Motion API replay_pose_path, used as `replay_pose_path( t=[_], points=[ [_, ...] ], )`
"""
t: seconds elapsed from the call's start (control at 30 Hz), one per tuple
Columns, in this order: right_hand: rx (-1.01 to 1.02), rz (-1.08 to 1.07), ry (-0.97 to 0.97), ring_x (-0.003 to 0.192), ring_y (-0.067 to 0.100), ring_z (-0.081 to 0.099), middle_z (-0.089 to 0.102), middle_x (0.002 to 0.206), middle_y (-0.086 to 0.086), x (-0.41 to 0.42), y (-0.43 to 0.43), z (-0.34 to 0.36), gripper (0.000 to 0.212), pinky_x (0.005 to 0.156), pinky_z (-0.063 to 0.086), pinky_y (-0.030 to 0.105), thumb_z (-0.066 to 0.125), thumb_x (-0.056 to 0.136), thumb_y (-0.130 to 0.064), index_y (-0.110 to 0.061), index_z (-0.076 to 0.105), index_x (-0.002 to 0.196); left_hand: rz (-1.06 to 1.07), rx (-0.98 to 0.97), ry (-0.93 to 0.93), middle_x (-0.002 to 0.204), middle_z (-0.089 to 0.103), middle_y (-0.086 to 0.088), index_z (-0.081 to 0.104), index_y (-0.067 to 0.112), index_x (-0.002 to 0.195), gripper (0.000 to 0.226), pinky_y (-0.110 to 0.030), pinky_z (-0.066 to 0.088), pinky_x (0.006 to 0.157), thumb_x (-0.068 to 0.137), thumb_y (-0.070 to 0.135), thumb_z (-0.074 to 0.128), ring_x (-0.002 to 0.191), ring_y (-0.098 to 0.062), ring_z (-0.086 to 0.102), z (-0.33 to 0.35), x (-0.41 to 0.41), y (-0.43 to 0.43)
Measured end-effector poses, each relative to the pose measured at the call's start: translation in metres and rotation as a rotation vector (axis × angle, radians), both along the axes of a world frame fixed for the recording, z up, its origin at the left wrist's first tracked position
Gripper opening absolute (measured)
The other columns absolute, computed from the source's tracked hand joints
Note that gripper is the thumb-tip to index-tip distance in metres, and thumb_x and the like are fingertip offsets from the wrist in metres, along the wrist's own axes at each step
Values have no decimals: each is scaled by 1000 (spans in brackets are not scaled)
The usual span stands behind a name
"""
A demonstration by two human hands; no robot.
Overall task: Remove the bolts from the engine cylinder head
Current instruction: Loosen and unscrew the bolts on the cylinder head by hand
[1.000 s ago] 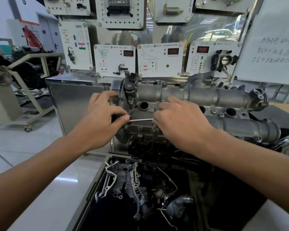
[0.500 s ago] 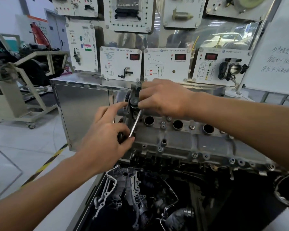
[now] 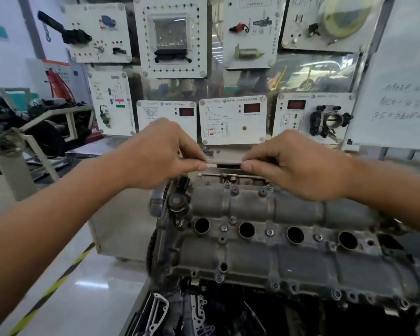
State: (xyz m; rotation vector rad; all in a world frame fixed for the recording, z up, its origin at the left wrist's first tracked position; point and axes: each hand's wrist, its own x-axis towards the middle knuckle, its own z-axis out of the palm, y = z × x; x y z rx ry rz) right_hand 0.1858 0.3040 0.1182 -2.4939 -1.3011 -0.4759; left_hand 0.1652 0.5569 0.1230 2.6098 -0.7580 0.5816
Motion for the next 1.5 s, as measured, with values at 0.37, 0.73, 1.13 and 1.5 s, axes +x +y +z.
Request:
replay_pose_path(
  t=[0.37, 0.73, 1.13, 1.5],
  points=[
    [132, -33, 197, 48, 11, 32, 47, 53, 15, 42, 39, -34, 42, 48, 26, 18, 55, 101, -18, 7, 57, 66, 58, 326, 252, 80, 61, 34, 77, 27, 108, 18, 7, 35, 69, 94, 25, 66, 79, 27, 54, -1, 55, 25],
    [162, -6, 171, 49, 15, 31, 46, 54, 18, 49, 41, -44, 45, 52, 31, 29, 55, 100, -17, 1, 48, 60, 50, 422, 337, 86, 72, 29, 79, 32, 100, 15, -4, 40, 71, 90, 24, 71, 80, 16, 61, 6, 71, 19],
    [-280, -106, -111, 86, 30, 62, 68, 89, 6, 45, 41, -27, 29, 69, 48, 37, 47, 101, -35, -17, 64, 86, 45, 677, 355, 88, 75, 14, 77, 29, 100, 14, -33, 56, 82, 94, 28, 64, 80, -1, 66, 13, 75, 10],
    [-497, -21, -217, 89, 29, 61, 65, 92, 8, 59, 45, -8, 34, 79, 49, 40, 42, 103, -37, -13, 65, 95, 77, 570, 354, 87, 73, 18, 77, 30, 99, 13, -31, 55, 83, 92, 28, 67, 81, 2, 65, 8, 76, 14]
  ],
)
